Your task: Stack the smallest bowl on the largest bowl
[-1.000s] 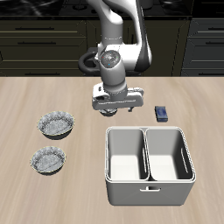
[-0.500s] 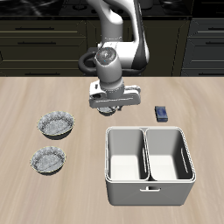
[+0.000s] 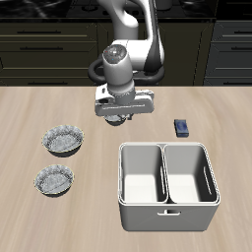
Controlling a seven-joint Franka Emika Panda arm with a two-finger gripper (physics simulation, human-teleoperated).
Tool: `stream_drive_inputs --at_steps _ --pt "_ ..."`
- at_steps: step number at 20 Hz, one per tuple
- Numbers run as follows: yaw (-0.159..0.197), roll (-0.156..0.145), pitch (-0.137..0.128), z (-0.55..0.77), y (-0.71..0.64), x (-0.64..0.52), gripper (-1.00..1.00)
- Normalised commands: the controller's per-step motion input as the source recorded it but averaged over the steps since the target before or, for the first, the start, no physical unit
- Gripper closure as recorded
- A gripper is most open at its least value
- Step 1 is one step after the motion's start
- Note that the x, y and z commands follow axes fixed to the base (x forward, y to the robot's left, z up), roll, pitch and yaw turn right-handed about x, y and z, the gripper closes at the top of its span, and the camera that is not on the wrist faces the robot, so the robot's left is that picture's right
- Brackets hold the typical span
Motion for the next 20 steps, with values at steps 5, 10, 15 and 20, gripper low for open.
stream_drive_inputs --at_steps 5,10,15,20 --pt "0.005 -0.013 -0.051 0.34 -0.13 0.02 1.0" --pt "0.006 -0.028 -0.037 0.29 -0.13 0.08 1.0" --pt "0.003 -0.036 -0.041 0.26 -0.17 0.07 1.0" --pt "0.017 -0.027 -0.022 0.2 -0.13 0.09 1.0"
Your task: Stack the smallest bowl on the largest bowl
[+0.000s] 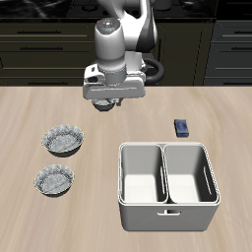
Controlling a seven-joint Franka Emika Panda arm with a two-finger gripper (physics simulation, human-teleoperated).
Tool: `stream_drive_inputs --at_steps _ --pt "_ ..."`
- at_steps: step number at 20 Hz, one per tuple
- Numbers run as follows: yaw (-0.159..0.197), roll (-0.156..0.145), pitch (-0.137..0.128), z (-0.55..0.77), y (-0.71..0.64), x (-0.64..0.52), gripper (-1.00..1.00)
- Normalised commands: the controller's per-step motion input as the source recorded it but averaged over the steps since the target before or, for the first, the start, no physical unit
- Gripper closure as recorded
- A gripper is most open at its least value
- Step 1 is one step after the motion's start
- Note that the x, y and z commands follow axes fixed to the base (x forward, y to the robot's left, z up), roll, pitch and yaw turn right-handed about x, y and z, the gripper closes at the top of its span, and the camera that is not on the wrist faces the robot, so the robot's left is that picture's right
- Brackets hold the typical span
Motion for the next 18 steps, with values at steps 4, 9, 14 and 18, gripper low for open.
stream_drive_inputs --at_steps 4,9,14,18 --pt "0.014 -0.017 -0.021 0.13 -0.07 0.07 1.0" --pt "0.01 -0.047 -0.039 0.26 -0.18 0.14 1.0" --pt "0.01 -0.041 -0.023 0.17 -0.13 0.13 1.0" --pt "0.001 -0.02 -0.017 0.16 -0.15 0.18 1.0"
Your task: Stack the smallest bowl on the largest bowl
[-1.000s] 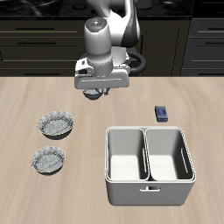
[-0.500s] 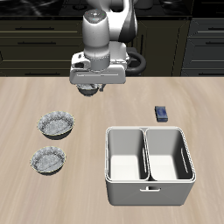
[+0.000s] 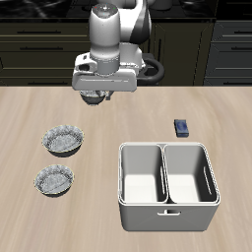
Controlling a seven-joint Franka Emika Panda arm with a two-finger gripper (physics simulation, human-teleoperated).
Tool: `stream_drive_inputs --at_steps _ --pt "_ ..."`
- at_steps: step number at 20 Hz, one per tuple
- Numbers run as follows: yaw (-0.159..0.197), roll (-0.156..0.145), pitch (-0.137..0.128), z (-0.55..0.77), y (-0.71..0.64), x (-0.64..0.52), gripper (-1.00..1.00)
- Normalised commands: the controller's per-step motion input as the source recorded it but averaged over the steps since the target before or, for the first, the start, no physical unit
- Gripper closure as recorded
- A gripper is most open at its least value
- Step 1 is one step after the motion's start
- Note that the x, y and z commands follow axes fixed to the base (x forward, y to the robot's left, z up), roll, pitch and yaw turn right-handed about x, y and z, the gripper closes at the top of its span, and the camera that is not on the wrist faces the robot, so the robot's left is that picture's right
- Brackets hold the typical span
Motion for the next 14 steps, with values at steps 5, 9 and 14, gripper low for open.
stream_drive_inputs --at_steps 5,9,14 --pt "-0.045 0.027 0.027 0.11 -0.16 0.21 1.0" --pt "-0.018 0.023 0.048 0.04 -0.21 0.23 1.0" --pt "0.011 0.042 0.0 0.02 -0.14 0.15 1.0"
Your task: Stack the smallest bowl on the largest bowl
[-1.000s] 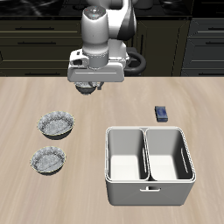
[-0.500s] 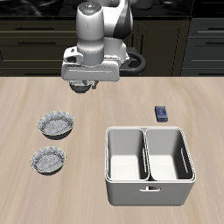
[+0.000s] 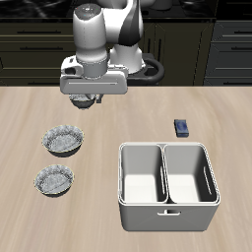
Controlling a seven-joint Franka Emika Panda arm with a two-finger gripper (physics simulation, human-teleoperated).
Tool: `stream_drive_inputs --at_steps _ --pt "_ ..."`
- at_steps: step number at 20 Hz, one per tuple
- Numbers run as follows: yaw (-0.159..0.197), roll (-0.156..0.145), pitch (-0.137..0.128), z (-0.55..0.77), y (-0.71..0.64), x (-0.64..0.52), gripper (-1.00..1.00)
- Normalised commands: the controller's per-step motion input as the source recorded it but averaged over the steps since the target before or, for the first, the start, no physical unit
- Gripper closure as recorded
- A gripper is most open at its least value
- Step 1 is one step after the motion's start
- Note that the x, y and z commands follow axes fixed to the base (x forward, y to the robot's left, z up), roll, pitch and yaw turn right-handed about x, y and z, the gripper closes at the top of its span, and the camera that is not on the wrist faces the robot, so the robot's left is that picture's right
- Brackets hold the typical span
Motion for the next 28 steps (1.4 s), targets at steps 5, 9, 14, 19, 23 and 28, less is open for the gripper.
stream_drive_inputs --at_steps 5,9,14,19,23,28 --pt "-0.002 0.024 0.011 0.0 -0.18 0.11 1.0" --pt "-0.018 -0.007 -0.001 0.04 -0.43 0.18 1.0" --pt "0.009 -0.008 0.006 -0.05 -0.3 0.11 1.0" --pt "0.001 -0.037 -0.004 -0.05 -0.23 0.1 1.0" --pt "-0.016 -0.044 -0.005 0.0 -0.22 0.15 1.0" --pt "-0.001 -0.021 0.019 -0.2 -0.01 0.07 1.0"
